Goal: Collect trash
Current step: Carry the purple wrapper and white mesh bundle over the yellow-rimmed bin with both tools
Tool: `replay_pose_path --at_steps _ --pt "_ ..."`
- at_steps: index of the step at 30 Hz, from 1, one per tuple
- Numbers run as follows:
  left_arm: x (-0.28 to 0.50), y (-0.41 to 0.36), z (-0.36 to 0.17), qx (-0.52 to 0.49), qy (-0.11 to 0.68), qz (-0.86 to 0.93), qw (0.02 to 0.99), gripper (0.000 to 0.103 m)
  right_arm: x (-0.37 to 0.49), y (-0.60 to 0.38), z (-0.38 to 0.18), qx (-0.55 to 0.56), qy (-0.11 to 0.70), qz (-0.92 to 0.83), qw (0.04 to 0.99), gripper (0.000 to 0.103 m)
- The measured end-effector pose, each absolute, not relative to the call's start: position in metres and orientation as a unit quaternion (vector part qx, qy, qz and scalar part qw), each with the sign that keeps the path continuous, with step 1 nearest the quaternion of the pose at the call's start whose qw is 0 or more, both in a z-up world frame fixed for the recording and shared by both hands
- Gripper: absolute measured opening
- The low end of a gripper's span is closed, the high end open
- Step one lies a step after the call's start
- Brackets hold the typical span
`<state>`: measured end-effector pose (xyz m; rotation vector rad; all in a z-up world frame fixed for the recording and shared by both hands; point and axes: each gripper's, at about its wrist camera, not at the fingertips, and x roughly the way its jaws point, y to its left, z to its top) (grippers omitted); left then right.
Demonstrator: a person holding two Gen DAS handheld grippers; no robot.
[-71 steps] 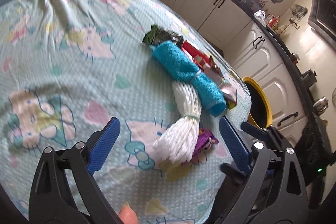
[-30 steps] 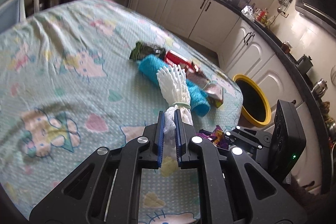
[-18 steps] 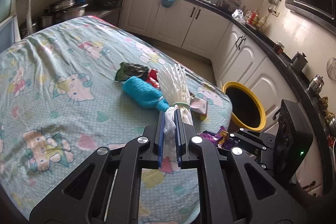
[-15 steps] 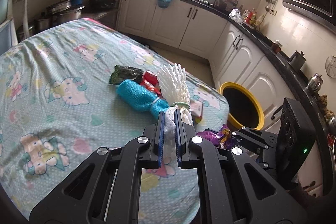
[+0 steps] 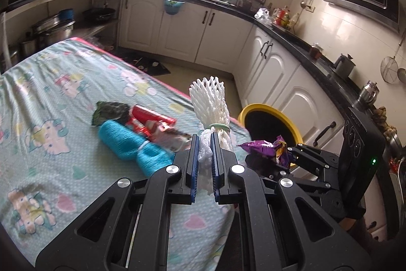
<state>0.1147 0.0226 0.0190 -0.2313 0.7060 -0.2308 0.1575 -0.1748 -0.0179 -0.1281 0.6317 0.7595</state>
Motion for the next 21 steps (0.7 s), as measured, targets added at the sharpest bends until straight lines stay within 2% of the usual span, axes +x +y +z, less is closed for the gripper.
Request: replay_pose_path --at_steps 21 --pt "0.151 -0.046 0.032 -0.100 0.330 -0.175 0.922 0.005 0.182 -0.268 0.009 -0.008 0.273 0.272 0.923 0.028"
